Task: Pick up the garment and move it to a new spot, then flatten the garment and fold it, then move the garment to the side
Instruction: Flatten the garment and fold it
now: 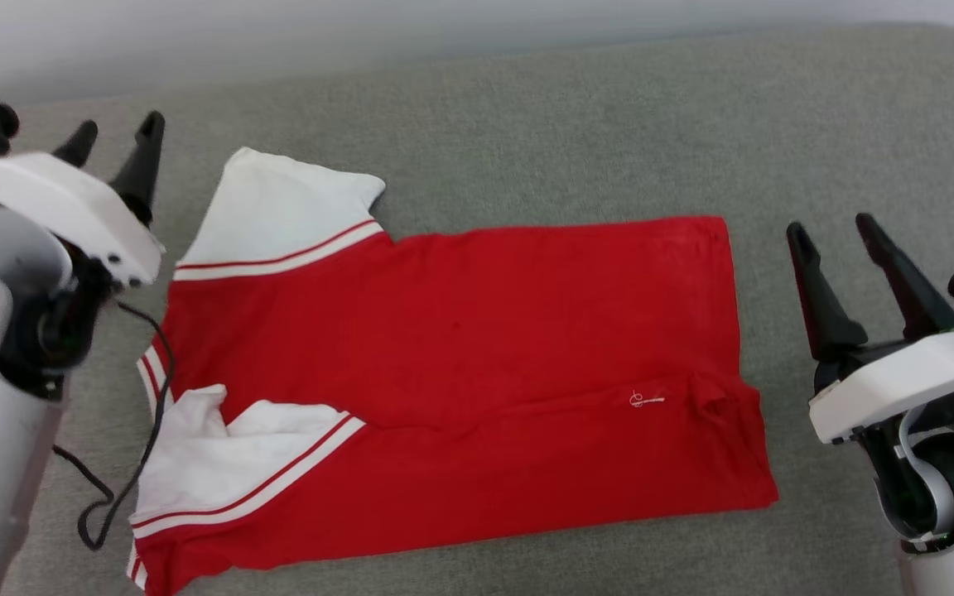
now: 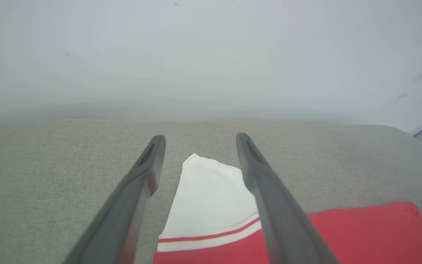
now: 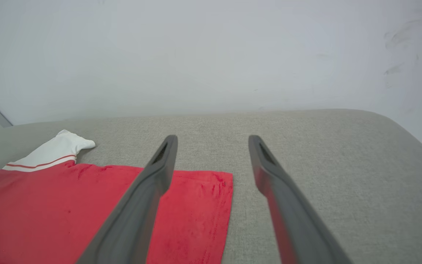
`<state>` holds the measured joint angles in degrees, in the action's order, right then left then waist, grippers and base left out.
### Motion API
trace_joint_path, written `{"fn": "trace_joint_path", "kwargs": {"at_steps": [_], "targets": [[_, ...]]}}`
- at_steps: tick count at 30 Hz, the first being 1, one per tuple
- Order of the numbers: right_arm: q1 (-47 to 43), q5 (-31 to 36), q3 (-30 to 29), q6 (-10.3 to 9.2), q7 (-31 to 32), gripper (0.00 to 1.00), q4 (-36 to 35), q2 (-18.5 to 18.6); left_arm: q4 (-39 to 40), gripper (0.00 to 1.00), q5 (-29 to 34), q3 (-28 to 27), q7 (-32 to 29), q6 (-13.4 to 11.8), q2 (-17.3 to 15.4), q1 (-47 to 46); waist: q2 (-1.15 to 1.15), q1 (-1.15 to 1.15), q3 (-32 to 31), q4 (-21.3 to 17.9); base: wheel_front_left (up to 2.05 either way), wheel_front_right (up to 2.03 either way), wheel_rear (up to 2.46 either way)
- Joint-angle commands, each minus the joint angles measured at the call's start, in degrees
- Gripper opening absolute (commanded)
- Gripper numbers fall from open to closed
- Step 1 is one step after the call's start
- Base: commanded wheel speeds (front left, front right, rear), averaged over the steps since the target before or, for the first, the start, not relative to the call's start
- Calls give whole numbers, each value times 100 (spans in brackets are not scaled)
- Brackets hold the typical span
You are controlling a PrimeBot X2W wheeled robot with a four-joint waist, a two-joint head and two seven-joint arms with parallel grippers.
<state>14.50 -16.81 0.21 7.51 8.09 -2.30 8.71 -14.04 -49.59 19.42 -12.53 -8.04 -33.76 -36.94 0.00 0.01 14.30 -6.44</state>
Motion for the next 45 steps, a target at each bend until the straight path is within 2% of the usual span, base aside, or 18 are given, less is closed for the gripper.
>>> {"fn": "trace_joint_path", "kwargs": {"at_steps": [1, 5, 7, 11, 19, 25, 26, 27, 28, 29, 37, 42, 43, 45], "targets": [[154, 8, 9, -4, -84, 100, -102, -87, -152, 100, -11, -4, -112, 96, -34, -374, 0, -1, 591, -292, 0, 0, 0], [301, -22, 62, -5, -175, 100, -152, -165, -579, 100, -73, 161, -767, 392, -172, -1138, 0, -1, 966, -461, 0, 0, 0], [356, -62, 108, -4, -197, 100, -128, -215, -740, 100, -126, 303, -1321, 543, -286, -1451, 0, -1, 1121, -568, 0, 0, 0], [421, -125, 128, -5, -248, 100, -61, -280, -1014, 100, -256, 404, -2238, 674, -538, -2014, 0, -1, 1374, -771, 0, 0, 0], [497, -211, 199, -5, -410, 100, -148, -344, -1280, 100, -378, 591, -3723, 434, -989, -2462, 0, -1, 1821, -1127, 0, 0, 0], [513, -242, 169, -5, -443, 100, -246, -359, -1589, 100, -763, 449, -4175, 23, -961, -1993, 0, -1, 1984, -1230, 0, 0, 0], [515, -250, 154, -4, -431, 100, -255, -349, -1620, 74, -808, 466, -4259, -28, -944, -1896, 0, -1, 1995, -1234, 0, 0, 0], [525, -263, 133, -5, -415, 100, -266, -335, -1634, 35, -860, 486, -4363, -63, -916, -1795, 0, -1, 2007, -1232, 0, 0, 0], [539, -287, 114, -4, -399, 100, -275, -320, -1625, 5, -901, 495, -4420, -81, -885, -1719, 0, -1, 2021, -1228, 0, 0, 0], [558, -304, 92, -4, -371, 100, -286, -307, -1615, 0, -953, 494, -4467, -107, -844, -1659, 0, -1, 2036, -1224, 0, 0, 0], [790, -542, -14, -4, -80, 100, -289, -181, -1509, 0, -927, 568, -4350, -95, -723, -1634, 0, -1, 2086, -1161, 0, 0, 0], [1455, -1232, 72, -4, 1156, 100, 131, 187, -1438, 0, -848, 503, -4061, -9, -638, -1991, 0, -1, 1983, -928, 0, 0, 0], [1760, -1418, 100, -5, 1823, 100, 379, 351, -1371, 0, -802, 491, -3937, 60, -581, -2180, 0, -1, 1952, -787, 0, 0, 0], [2029, -1514, 160, -5, 2547, 100, 644, 481, -1300, 0, -764, 484, -3795, 158, -513, -2381, 0, -1, 1936, -631, 0, 0, 0]]}}
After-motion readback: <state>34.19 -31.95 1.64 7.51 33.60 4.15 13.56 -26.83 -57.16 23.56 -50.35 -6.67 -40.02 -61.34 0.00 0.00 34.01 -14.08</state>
